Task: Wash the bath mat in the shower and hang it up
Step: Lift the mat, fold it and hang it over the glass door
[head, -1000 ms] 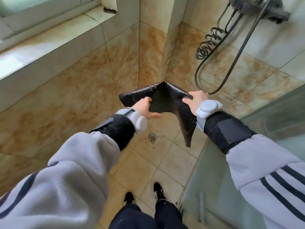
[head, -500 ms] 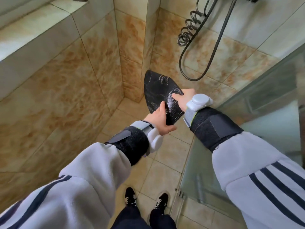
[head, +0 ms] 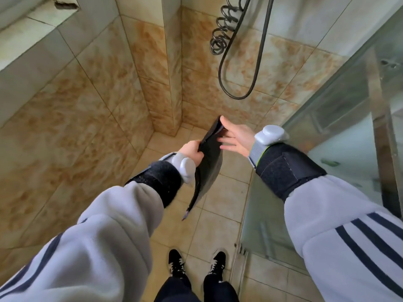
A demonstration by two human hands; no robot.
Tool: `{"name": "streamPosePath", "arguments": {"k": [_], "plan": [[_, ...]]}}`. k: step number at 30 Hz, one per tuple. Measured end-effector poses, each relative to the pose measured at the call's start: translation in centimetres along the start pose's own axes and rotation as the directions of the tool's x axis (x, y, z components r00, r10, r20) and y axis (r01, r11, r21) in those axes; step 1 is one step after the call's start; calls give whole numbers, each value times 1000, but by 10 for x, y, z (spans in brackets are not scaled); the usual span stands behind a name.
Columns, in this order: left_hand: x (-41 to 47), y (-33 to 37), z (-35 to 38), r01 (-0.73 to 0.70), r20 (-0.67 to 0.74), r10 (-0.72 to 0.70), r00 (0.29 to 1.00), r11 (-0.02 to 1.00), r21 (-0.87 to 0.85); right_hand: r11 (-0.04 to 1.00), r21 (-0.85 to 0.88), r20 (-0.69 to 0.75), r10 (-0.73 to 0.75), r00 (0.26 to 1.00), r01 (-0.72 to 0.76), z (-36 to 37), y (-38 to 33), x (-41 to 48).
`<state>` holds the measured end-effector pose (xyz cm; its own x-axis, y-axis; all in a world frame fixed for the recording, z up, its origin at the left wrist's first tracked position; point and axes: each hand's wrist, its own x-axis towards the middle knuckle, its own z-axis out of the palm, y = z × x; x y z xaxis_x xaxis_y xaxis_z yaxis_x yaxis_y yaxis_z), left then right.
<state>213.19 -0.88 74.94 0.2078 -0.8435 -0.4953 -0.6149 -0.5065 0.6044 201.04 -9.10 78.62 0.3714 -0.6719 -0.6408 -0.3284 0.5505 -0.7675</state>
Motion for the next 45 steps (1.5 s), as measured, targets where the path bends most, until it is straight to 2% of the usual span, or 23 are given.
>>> {"name": "streamPosePath", "arguments": {"k": [2, 4, 5, 8, 15, 18, 21, 22, 24, 27, 29, 32, 36, 39, 42, 45], "plan": [[6, 1, 9, 34, 27, -31, 999, 994, -107, 962, -268, 33, 66, 997, -55, -6, 21, -4], [5, 1, 17, 65, 51, -56, 997, 978, -199, 821, -560, 34, 154, 987, -109, 0, 44, -4], [7, 5, 22, 76, 66, -63, 996, 971, -227, 779, -614, 33, 189, 981, -129, 2, 55, -5], [9, 12, 33, 96, 86, -76, 993, 959, -267, 782, -619, 40, 127, 991, -75, 4, 86, 4], [12, 17, 30, 64, 68, -41, 997, 914, -401, 872, -489, -4, 3, 1000, -4, -6, 78, -4], [18, 28, 24, 35, 79, 1, 997, 893, -449, 822, -570, -74, -27, 997, -20, -13, 67, -1], [25, 44, 18, -7, 24, 15, 1000, 951, -310, 645, -754, -187, -26, 982, -126, -26, 56, -1], [28, 49, 15, -10, -9, 8, 1000, 974, -226, 618, -773, -206, -30, 978, -144, -32, 54, 0], [33, 59, 7, -10, -61, 5, 998, 997, -74, 629, -754, -269, -31, 963, -190, -48, 47, -1], [37, 66, -6, 14, -89, -6, 996, 996, 88, 704, -679, -377, -94, 921, -206, -72, 38, -9], [39, 69, -10, 50, -98, -38, 994, 991, 123, 709, -685, -416, -188, 890, -171, -81, 30, -17], [42, 69, -7, 122, -73, -115, 991, 988, 99, 725, -681, -478, -334, 812, -103, -90, 15, -33], [41, 75, 5, 138, 37, -138, 990, 990, 27, 757, -650, -523, -384, 761, -65, -109, -12, -50], [35, 105, 11, 61, 52, -66, 996, 992, 107, 737, -672, -548, -436, 714, -65, -129, -37, -77], [21, 158, 6, -78, -31, 83, 996, 987, 140, 702, -710, -581, -545, 604, -50, -158, -63, -110], [9, 206, -8, -199, -166, 225, 960, 967, 159, 667, -745, -589, -640, 494, -24, -184, -90, -142]]}}
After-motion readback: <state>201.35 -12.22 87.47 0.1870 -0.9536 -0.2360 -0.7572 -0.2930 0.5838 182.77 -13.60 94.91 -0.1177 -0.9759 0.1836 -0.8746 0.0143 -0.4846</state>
